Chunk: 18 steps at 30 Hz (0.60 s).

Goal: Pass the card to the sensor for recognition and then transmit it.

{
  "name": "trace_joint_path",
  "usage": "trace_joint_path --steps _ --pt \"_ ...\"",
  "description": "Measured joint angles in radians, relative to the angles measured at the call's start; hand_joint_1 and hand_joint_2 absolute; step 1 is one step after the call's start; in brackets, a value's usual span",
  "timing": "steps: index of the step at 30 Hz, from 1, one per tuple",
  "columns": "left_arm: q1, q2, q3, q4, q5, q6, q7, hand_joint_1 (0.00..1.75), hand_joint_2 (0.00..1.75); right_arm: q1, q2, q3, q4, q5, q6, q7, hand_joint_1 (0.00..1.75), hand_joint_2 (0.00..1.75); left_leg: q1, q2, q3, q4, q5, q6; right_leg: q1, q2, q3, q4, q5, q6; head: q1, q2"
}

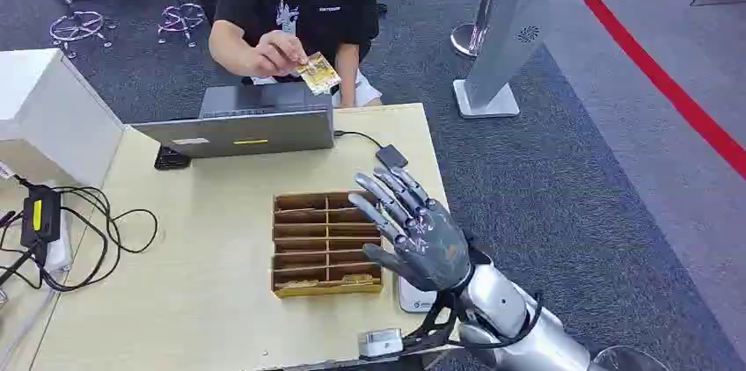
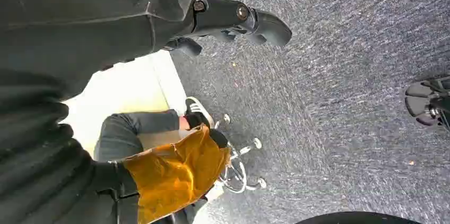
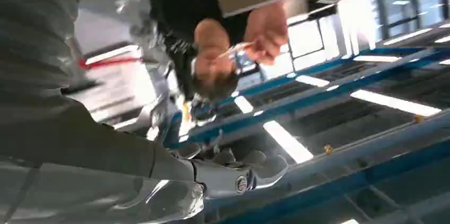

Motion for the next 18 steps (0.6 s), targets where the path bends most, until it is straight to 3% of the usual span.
trace_joint_path --steps 6,10,15,18 --pt "0.0 0.0 0.0 0.0 0.0 0.005 0.003 0.0 1.75 0.085 -0.002 0.061 -0.026 -0.119 0.004 -0.119 0.0 1.75 0.0 0.0 0.0 0.0 -0.001 -0.001 0.0 0.0 -0.001 0.0 -0.001 -0.001 0.0 0.0" --pt "0.0 0.0 0.0 0.0 -0.002 0.008 0.004 0.0 1.75 0.118 0.004 0.088 -0.013 -0.088 -0.001 -0.112 0.0 1.75 0.0 0.0 0.0 0.0 -0.001 -0.001 0.0 0.0 -0.001 0.0 -0.001 -0.001 0.0 0.0" --pt "-0.001 0.0 0.0 0.0 -0.032 0.005 0.005 0.0 1.75 0.126 0.081 -0.056 -0.016 0.06 -0.002 -0.13 0.0 1.75 0.0 0.001 -0.001 0.0 0.0 -0.001 0.0 0.0 0.0 0.0 0.0 0.0 0.001 0.0" --pt "-0.004 0.0 -0.01 0.0 -0.069 -0.004 0.005 0.0 1.75 0.036 0.155 -0.188 0.007 0.09 -0.002 -0.062 0.0 1.75 0.0 0.002 0.0 0.0 0.001 -0.001 0.0 0.003 -0.001 0.001 0.002 -0.001 0.0 0.0"
